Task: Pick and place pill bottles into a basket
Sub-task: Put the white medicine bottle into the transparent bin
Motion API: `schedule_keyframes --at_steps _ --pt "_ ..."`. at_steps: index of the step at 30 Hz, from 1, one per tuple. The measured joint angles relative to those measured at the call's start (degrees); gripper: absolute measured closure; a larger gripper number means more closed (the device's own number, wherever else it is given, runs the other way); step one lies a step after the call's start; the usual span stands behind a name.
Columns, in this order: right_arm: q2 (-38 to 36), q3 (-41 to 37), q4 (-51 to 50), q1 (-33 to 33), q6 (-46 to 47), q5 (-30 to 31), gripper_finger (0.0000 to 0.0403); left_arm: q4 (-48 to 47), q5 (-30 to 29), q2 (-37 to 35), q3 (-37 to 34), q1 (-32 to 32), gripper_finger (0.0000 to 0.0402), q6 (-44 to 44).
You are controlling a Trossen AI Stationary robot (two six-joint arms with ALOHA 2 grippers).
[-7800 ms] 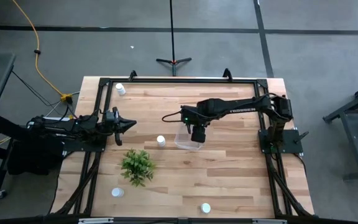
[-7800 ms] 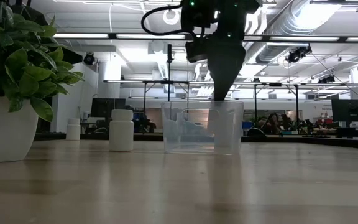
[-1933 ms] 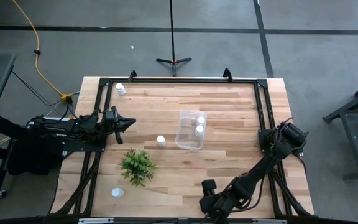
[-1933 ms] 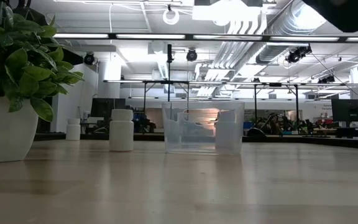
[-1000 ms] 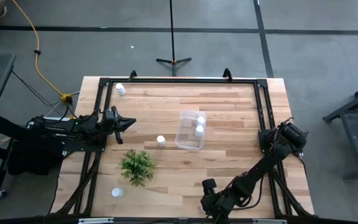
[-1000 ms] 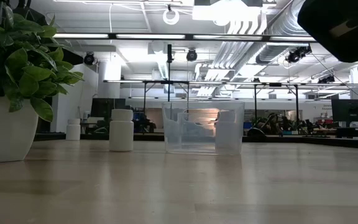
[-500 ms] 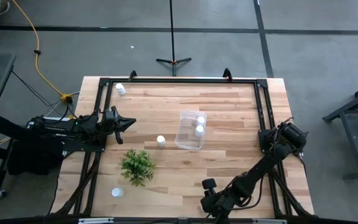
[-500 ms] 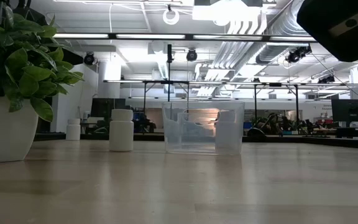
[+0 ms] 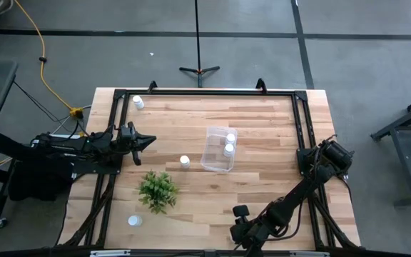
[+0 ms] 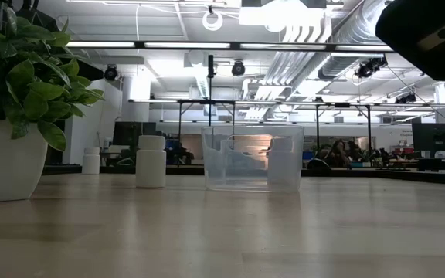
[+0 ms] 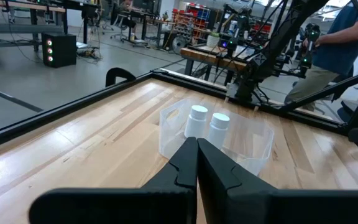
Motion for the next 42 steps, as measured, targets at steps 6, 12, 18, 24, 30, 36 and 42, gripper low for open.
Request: schedule_keyframes --at_steps 6,12,18,24,30,36,42 --pt "-0.04 0.02 -0.71 -1.18 0.02 -0.65 0.0253 0.00 0.00 0.00 0.00 0.00 0.0355 0.00" --pt "-0.76 0.04 -2.24 -2.82 -0.10 -0.85 0.0253 0.00 0.00 0.01 0.00 0.00 0.0355 0.00" --pt "-3.70 0.00 -7.78 -5.68 -0.13 -0.72 0.0253 0.00 0.02 0.01 0.00 0.00 0.0355 -0.23" --pt "-7.41 0.00 -12.24 -9.46 -1.69 1.03 0.0253 0.00 0.02 0.02 0.00 0.00 0.0355 -0.23" --pt "-11.50 0.00 -15.43 -13.50 -2.16 4.23 0.0253 0.00 0.02 0.00 0.00 0.00 0.0355 -0.22" --pt "-14.66 0.00 -16.31 -17.04 -2.84 6.37 0.0253 0.00 0.02 0.00 0.00 0.00 0.0355 -0.04" --pt "-16.04 0.00 -16.30 -20.22 -2.82 6.70 0.0253 0.00 0.13 0.00 0.00 0.00 0.0355 -0.04"
